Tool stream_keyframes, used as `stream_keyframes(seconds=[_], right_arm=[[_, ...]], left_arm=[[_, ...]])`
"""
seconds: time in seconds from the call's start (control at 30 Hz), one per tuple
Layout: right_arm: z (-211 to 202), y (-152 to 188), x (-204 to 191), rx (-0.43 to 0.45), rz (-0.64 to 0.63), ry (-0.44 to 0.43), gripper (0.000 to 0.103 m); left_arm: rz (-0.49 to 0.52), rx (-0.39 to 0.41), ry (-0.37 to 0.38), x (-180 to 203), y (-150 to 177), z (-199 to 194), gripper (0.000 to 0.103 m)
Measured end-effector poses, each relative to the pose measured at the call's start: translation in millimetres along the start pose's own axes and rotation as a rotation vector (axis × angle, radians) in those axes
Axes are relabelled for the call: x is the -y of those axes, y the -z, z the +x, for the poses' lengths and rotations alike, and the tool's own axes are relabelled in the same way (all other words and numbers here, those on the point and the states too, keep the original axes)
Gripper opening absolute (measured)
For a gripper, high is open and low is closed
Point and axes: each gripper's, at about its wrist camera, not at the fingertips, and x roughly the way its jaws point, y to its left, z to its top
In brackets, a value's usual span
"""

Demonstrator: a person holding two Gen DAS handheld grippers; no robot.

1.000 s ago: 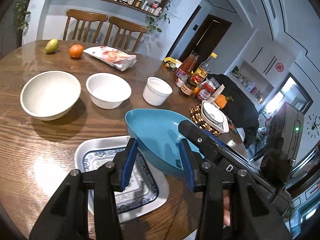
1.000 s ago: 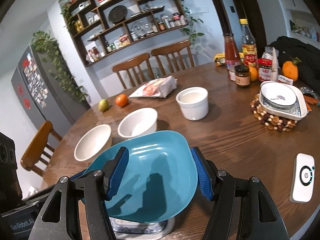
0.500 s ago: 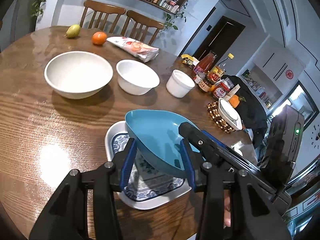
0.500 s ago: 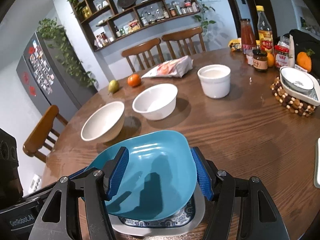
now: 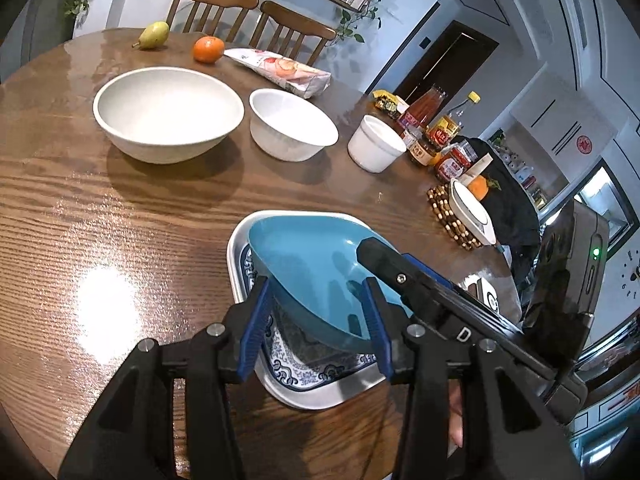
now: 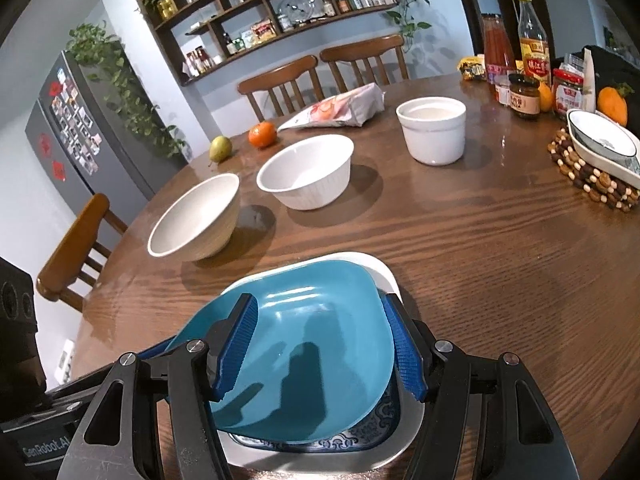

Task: Organize plates and bowls
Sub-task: 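Carry the teal dish with both grippers over the stacked plates, then lower the teal dish onto the stacked plates and open both grippers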

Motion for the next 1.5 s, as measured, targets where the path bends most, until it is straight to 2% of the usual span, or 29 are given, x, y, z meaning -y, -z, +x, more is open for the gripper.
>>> stream_keyframes(seconds=[0.47,0.83,1.03,1.27,1.5], right_arm=[[4.6,5.8,7.8,-0.028,0.019,-0.006,0.067],[7.1,6.3,14.8,-0.052,0.046,-0.028,0.067],[6.6,6.9,13.7,-0.054,0.043,-0.031,0.068],[1.8,4.3,11.5,-0.032,0.038,-0.028,0.075],[-5.6,-2.2,3.6,-0.006,0.012,-0.021,0.076]], left_arm=[[-0.015,-0.053,-0.001,-5.1,3.6,9.9,0.048],[-0.011,-0.076,0.017,-2.8,6.3,13.3,0.058],[-0.005,-0.080,0.028,-2.8,6.3,12.1,0.061],[0.009,-0.053,0.002,-0.6,4.1,4.7,0.074],[0.013,-0.033,0.003,-1.0,-1.1,-2.2,0.076]])
